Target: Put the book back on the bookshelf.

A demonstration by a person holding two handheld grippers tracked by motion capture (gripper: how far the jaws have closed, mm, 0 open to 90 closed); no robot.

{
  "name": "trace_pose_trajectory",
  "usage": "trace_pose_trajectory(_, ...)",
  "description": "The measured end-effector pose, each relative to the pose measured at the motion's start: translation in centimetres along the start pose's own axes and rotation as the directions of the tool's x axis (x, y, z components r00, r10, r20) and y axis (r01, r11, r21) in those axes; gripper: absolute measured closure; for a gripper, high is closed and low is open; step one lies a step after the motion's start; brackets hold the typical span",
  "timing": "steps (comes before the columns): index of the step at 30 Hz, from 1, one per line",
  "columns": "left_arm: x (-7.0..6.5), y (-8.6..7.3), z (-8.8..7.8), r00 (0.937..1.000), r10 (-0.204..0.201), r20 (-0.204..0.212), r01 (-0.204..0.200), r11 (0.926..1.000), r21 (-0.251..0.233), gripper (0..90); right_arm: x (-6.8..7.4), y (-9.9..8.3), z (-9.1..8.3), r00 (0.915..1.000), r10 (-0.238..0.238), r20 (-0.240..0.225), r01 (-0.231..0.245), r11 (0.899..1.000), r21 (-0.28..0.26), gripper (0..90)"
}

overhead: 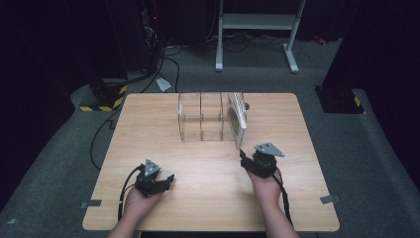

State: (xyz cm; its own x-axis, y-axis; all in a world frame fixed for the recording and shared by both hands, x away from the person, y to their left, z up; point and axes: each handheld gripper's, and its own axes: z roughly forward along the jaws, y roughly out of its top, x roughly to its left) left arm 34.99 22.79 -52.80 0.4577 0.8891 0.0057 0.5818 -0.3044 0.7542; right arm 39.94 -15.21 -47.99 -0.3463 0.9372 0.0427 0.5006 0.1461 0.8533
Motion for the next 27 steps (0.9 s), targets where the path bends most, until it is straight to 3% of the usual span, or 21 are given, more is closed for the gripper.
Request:
trace_pose_trajectory(6,0.0,0.0,0.0,1.0000,0.001,-0.002,-0.001,1.0000,0.000,32.6,-3.2,-3.1,-1.6,0.9993,0.012,0.034,-0.015,0.997,0.081,25.0)
trace_pose_trajectory(12,0.0,0.0,0.0,1.0000,0.001,-0.005,-0.001,1.0000,0.001,32.5,-6.7,-6.0,-2.9,0.9952,0.027,0.094,-0.045,0.981,0.189,20.4)
trace_pose_trajectory(14,0.0,0.0,0.0,1.0000,0.001,-0.005,-0.001,1.0000,0.001,32.5,-7.4,-6.8,-3.4,0.9949,0.012,0.100,-0.034,0.976,0.217,20.2)
trace_pose_trajectory(16,0.0,0.0,-0.1,1.0000,0.000,-0.005,0.000,1.0000,0.002,32.6,-7.7,-7.3,-4.1,0.9927,0.009,0.120,-0.034,0.977,0.211,20.6)
trace_pose_trajectory(19,-0.1,0.0,0.0,1.0000,0.000,-0.007,0.000,1.0000,-0.001,32.5,-7.9,-7.6,-4.7,0.9938,-0.001,0.111,-0.024,0.975,0.221,18.2)
trace_pose_trajectory(27,-0.2,-0.1,-0.1,1.0000,-0.007,-0.007,0.007,1.0000,0.000,32.5,-7.2,-7.6,-4.5,0.9902,0.025,0.138,-0.055,0.973,0.223,14.2)
